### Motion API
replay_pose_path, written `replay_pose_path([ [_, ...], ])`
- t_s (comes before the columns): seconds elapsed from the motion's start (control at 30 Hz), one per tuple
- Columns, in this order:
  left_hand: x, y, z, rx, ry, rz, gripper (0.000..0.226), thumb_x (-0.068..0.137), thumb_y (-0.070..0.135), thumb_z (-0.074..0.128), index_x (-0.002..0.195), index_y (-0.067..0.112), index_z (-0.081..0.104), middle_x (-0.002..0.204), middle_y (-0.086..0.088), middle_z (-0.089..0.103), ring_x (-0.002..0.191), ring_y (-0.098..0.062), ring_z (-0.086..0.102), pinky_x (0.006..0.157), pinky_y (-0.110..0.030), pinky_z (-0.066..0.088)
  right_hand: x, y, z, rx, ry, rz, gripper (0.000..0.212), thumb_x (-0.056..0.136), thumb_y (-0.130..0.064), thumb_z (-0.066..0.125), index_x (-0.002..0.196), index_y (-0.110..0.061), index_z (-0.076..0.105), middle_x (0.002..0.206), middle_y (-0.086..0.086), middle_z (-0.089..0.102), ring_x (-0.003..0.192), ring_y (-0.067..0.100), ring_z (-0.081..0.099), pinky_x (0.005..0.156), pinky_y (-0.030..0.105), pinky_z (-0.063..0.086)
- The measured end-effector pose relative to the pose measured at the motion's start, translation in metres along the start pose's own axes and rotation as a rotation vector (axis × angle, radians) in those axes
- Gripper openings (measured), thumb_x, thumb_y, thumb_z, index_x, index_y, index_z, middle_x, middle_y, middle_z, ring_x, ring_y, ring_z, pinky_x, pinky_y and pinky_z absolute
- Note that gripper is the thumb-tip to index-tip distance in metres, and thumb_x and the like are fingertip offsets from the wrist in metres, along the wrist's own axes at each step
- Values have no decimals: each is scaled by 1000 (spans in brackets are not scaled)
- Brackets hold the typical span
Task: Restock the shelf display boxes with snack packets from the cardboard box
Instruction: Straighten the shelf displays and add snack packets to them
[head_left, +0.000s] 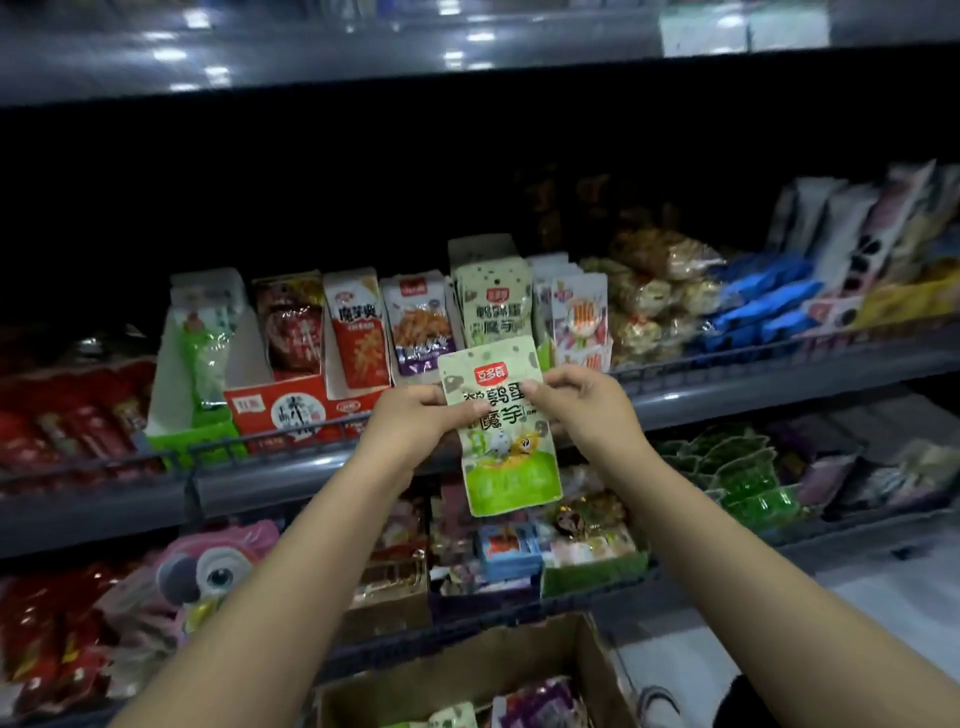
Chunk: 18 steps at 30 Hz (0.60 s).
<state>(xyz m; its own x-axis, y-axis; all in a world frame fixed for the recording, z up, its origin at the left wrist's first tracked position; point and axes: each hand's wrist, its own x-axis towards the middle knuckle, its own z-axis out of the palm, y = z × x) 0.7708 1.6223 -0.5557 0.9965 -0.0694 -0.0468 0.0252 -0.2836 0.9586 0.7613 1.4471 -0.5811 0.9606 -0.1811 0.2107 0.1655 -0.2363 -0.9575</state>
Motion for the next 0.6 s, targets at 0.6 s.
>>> replay_pose_path([
  [0.6,120,79,8,130,254,176,29,69,30,82,93,20,69,96,-1,72,89,-20,67,85,-42,54,129,-62,-9,-288,201,-121,20,80,-34,70,92,-21,60,86,3,68,78,22,67,72,42,57],
])
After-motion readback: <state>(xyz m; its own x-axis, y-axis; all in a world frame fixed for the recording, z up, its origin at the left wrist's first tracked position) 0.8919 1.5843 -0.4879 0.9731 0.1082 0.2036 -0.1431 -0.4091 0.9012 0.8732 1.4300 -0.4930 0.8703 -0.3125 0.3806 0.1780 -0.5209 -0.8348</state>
